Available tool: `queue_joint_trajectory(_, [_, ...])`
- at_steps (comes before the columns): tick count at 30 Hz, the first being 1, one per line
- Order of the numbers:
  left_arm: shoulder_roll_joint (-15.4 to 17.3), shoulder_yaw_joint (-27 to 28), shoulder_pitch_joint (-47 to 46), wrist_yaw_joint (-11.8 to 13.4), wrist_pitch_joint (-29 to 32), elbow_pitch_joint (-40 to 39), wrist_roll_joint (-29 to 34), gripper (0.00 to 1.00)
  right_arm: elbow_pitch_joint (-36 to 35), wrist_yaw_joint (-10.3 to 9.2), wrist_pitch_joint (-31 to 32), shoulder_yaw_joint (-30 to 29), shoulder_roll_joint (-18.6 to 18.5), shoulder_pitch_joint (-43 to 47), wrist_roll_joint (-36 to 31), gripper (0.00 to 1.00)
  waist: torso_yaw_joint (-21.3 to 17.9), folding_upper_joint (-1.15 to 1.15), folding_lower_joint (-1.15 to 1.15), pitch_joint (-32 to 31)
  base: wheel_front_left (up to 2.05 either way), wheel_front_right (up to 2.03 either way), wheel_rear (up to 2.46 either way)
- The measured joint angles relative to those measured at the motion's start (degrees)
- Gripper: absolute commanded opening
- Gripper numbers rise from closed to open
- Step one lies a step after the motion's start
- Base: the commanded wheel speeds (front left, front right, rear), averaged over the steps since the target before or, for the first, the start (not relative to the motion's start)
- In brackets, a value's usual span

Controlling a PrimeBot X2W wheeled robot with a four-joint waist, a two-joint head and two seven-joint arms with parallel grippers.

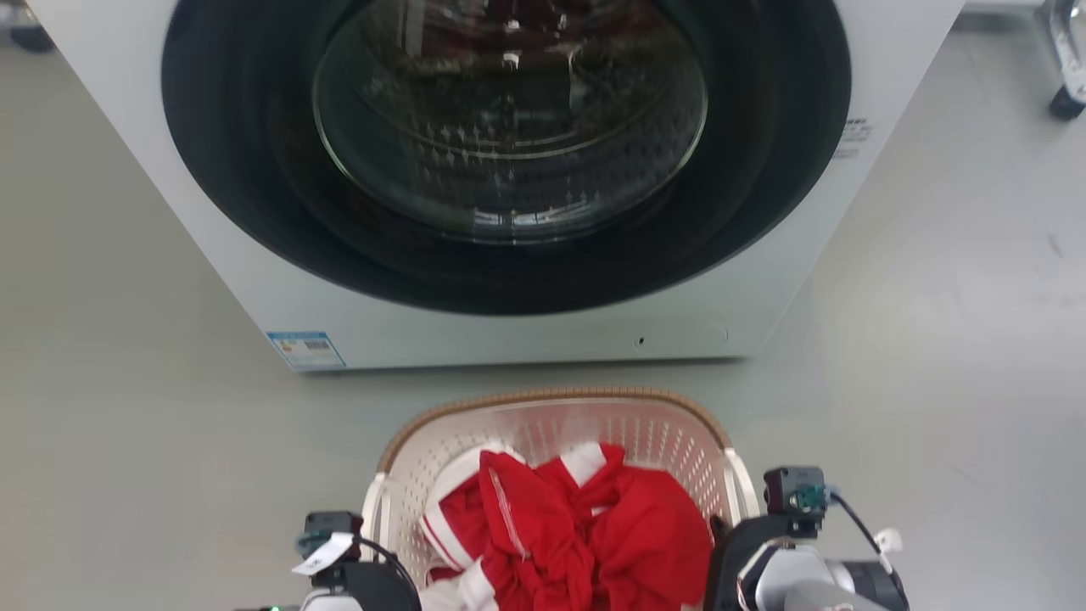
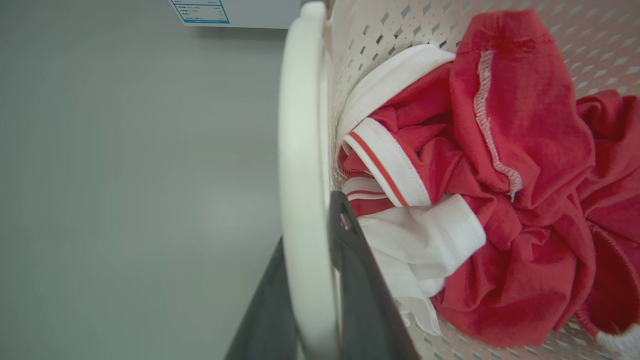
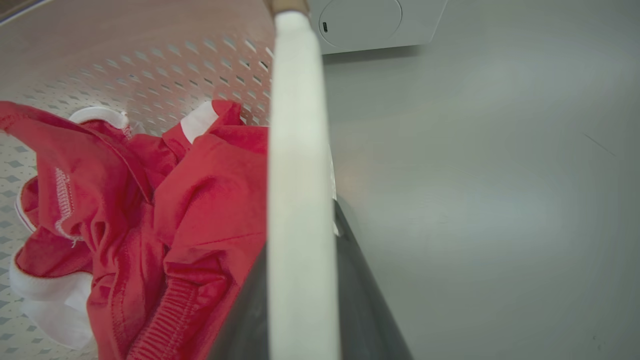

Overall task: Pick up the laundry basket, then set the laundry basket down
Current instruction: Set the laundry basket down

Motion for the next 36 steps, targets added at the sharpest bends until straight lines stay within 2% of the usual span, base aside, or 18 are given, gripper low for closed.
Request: queue_joint_trajectory(36, [0.2, 2.2, -22.0, 2.1, -6.1, -3.4, 0.4, 0.00, 6.5, 0.34, -7.1, -2.9, -0.4, -25.3, -3.8, 0.00, 1.7, 0.01, 0.00, 31.3, 0.00, 0.00, 0.00])
